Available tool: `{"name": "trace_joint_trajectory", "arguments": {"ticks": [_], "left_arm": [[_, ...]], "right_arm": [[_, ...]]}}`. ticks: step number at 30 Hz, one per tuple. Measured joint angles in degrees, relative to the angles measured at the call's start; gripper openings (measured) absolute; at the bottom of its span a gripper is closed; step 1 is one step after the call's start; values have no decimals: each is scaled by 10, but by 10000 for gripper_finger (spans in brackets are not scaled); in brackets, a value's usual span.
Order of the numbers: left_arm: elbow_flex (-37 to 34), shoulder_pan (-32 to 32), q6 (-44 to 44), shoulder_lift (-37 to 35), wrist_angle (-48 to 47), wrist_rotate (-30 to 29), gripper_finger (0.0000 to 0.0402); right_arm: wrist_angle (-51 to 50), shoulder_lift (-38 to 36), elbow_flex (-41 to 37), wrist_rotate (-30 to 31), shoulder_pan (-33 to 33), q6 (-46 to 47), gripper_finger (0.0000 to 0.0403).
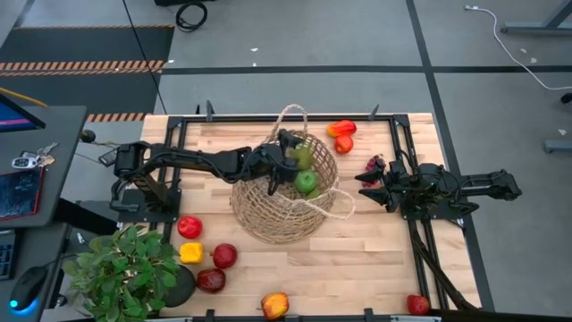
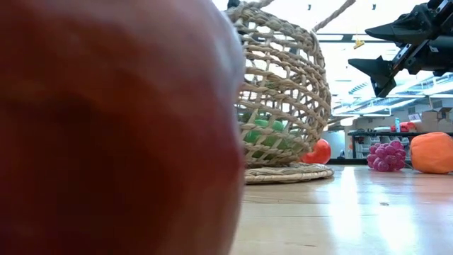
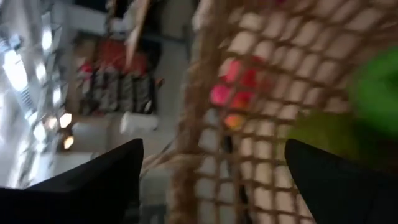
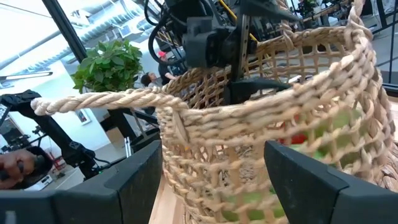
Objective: Build produce basket
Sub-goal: Put the green pear into the basket, then put the pomegranate into the basket
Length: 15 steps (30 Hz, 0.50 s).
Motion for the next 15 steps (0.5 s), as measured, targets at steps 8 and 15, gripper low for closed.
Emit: {"name": "trace_joint_trajectory", "arguments": {"ticks": [8, 15], "left_arm": [[-1, -1, -49, -44, 65, -29, 396], [-1, 19, -91, -110, 70, -3, 396]], "right_arm": [[0, 0, 0, 0, 0, 0, 284], [0, 0, 0, 0, 0, 0, 284]]}}
